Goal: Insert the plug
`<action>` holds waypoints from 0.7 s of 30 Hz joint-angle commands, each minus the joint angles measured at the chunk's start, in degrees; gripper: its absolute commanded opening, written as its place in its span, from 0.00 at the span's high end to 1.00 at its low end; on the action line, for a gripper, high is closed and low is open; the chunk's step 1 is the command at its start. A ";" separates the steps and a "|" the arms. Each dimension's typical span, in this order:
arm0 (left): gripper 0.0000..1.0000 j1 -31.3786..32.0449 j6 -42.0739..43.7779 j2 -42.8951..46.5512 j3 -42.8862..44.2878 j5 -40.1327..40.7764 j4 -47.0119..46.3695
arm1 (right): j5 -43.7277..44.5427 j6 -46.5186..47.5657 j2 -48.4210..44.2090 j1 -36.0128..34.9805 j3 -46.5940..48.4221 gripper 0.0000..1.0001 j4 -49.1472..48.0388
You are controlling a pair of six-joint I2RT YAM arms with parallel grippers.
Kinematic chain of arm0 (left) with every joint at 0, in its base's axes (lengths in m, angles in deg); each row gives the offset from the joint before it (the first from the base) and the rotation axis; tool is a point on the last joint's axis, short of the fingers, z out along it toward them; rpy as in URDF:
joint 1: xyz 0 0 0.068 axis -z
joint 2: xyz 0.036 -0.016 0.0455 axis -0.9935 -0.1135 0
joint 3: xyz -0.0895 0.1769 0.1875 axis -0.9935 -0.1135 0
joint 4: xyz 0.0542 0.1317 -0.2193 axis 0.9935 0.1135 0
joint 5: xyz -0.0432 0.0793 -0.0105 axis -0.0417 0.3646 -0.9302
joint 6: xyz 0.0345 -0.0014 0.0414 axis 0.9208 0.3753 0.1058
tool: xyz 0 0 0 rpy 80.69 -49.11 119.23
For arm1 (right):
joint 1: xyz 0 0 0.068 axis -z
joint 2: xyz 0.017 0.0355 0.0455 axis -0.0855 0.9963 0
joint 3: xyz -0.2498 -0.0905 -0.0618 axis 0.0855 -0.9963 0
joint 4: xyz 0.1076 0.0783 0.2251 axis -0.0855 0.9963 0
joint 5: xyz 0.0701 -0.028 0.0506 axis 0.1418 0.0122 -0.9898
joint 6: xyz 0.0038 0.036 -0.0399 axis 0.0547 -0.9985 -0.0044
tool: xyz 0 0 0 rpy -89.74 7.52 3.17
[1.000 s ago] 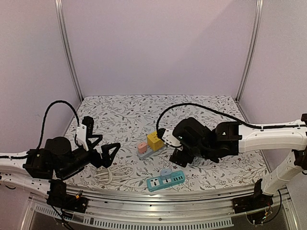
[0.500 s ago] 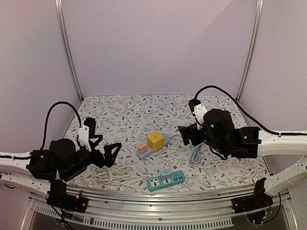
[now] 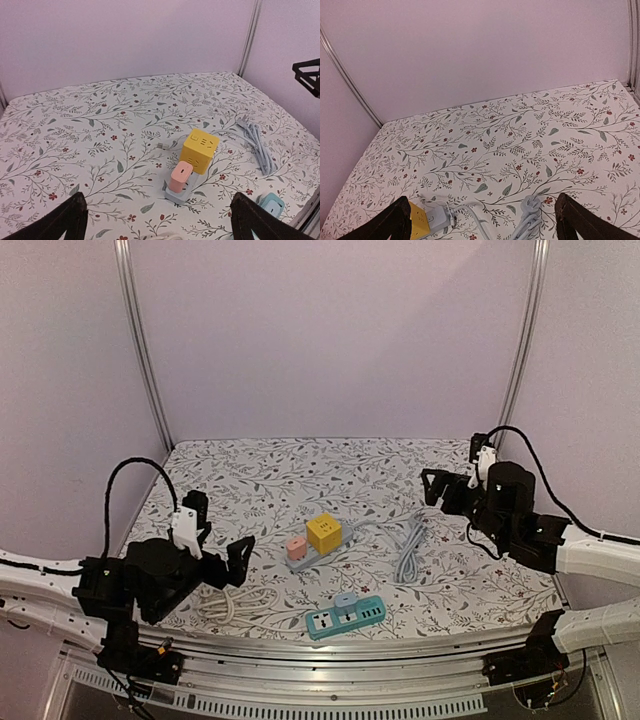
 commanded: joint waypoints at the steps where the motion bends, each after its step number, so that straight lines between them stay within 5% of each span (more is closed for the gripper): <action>1: 0.01 -1.88 0.62 -2.74 -2.06 5.83 -4.65 | -7.47 -4.87 -3.35 6.13 -3.68 0.01 -7.06; 21: 0.01 -15.38 5.16 -13.01 -6.20 6.53 -19.05 | -4.19 5.63 -2.55 10.27 -12.15 0.01 -22.17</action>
